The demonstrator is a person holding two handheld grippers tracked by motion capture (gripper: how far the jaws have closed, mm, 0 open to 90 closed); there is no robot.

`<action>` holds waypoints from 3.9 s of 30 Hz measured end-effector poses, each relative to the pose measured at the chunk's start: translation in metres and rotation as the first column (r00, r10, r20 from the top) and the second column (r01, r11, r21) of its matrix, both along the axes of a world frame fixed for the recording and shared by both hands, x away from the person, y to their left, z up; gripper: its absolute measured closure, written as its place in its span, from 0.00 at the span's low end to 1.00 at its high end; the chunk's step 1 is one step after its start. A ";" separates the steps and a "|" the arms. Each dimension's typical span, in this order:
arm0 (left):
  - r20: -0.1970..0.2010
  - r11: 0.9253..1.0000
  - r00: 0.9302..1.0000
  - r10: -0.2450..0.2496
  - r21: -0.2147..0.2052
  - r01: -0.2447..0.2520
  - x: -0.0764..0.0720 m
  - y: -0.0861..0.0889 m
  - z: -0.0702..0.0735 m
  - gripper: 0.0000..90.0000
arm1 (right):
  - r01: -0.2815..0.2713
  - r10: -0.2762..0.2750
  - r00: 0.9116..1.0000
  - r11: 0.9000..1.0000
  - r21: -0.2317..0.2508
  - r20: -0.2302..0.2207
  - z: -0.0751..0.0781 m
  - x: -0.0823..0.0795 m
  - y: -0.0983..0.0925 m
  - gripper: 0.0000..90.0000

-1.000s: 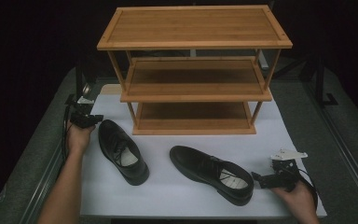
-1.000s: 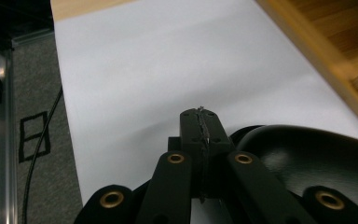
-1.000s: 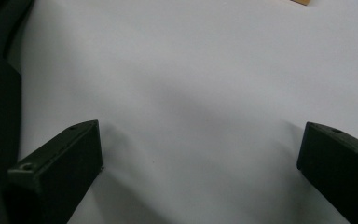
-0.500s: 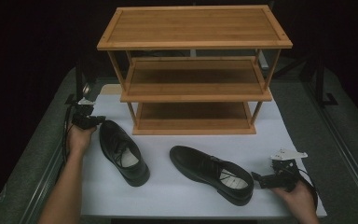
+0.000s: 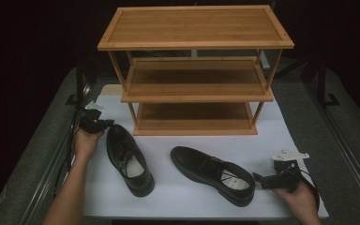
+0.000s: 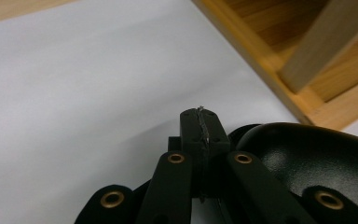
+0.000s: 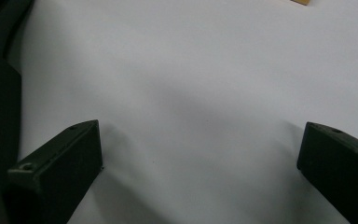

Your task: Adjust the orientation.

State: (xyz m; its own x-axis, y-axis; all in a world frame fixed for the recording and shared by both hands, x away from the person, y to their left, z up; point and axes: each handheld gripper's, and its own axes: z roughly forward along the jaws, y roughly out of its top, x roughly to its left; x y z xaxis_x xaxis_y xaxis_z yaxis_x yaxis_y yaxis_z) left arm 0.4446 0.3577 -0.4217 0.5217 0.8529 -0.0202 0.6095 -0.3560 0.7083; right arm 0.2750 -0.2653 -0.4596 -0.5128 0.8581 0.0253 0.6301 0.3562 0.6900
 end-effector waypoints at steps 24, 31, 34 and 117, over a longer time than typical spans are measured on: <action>0.030 0.998 0.999 -0.034 -0.048 0.036 -0.060 0.008 0.011 1.00 | -0.001 0.001 1.000 1.000 -0.001 0.001 0.000 0.000 0.000 0.00; 0.027 0.996 0.997 -0.072 -0.056 0.073 -0.103 0.009 0.007 1.00 | 0.000 0.000 1.000 1.000 -0.001 -0.001 0.000 0.000 0.000 0.00; 0.025 0.995 0.996 -0.085 -0.059 0.086 -0.119 0.008 0.003 1.00 | 0.000 0.000 1.000 1.000 -0.001 0.001 0.000 0.000 0.000 0.00; -0.045 0.942 0.945 -0.324 -0.108 0.318 -0.161 -0.063 -0.012 1.00 | 0.001 -0.001 1.000 1.000 -0.002 -0.001 0.000 0.000 0.000 0.00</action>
State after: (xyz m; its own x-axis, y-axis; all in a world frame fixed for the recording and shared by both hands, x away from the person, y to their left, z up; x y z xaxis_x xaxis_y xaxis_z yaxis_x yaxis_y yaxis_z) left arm 0.2834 0.2946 -0.4341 0.7625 0.6326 -0.1358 0.5178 -0.4708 0.7143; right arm 0.2748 -0.2650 -0.4595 -0.5118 0.8587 0.0246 0.6314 0.3566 0.6886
